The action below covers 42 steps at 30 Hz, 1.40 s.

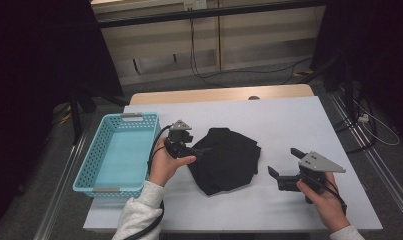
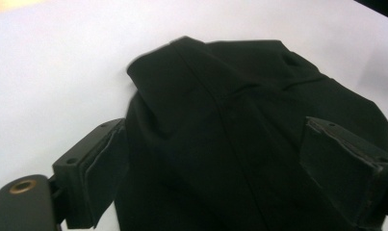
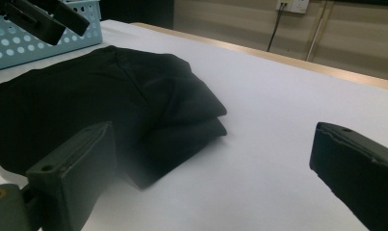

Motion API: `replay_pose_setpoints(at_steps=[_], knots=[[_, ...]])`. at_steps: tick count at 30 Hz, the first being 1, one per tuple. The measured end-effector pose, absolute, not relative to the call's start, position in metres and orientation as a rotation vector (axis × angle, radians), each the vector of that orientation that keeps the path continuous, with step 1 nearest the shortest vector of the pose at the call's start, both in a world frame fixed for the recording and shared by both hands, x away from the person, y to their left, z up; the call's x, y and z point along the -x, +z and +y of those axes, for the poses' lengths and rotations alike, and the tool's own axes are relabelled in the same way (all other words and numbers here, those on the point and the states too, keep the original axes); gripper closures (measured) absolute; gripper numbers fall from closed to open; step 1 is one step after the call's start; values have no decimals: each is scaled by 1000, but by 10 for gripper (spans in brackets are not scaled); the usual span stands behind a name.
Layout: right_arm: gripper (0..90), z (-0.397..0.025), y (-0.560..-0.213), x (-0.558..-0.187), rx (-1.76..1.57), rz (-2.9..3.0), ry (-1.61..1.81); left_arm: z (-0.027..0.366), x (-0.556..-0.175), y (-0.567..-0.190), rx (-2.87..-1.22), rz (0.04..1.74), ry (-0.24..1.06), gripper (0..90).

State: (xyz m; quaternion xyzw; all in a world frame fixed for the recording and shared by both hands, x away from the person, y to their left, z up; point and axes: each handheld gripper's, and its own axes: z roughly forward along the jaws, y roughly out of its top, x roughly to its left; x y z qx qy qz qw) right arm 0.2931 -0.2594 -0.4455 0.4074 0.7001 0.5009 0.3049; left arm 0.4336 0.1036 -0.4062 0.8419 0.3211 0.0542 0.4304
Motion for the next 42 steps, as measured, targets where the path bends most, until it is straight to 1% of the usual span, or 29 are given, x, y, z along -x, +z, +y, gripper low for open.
replay_pose_setpoints(at_steps=[2, 4, 10, 17, 24, 25, 26, 27, 29, 33, 34, 35, 36, 37, 38, 41, 42], knots=[[11, -257, -446, -296, -1075, 1858, 1327, 105, -434, -406, -2104, 804, 171, 109], [10, -256, -446, -298, -1081, 1863, 1325, 106, -433, -406, -2100, 807, 166, 88], [5, -251, -448, -304, -1081, 1900, 1337, 109, -432, -403, -2084, 828, 184, 68], [4, -240, -448, -311, -1064, 1933, 1305, 113, -431, -403, -2071, 845, 192, 70], [71, -228, -448, -320, -1062, 1997, 1307, 117, -430, -402, -2059, 848, 203, 81], [105, -223, -448, -322, -1052, 2019, 1325, 118, -430, -402, -2056, 854, 217, 85], [105, -223, -448, -322, -1052, 2019, 1325, 119, -430, -402, -2060, 858, 222, 85], [132, -220, -447, -322, -1044, 2028, 1333, 119, -430, -402, -2060, 857, 220, 85], [208, -213, -447, -324, -1015, 2067, 1342, 119, -429, -402, -2055, 862, 217, 87], [268, -202, -449, -327, -1005, 2128, 1352, 117, -428, -403, -2057, 856, 217, 91], [304, -197, -451, -330, -1007, 2158, 1336, 117, -429, -403, -2061, 850, 224, 92], [304, -197, -451, -330, -1007, 2158, 1336, 117, -429, -403, -2061, 850, 224, 93], [366, -194, -454, -332, -1015, 2206, 1314, 117, -429, -404, -2058, 854, 222, 94], [366, -194, -454, -332, -1015, 2206, 1314, 117, -429, -404, -2056, 857, 219, 94], [392, -192, -456, -333, -1007, 2227, 1304, 117, -429, -404, -2056, 860, 213, 95], [595, -188, -459, -335, -1033, 2264, 1297, 116, -429, -406, -2051, 866, 207, 95], [708, -188, -460, -335, -1035, 2270, 1293, 116, -429, -406, -2063, 862, 201, 96]])
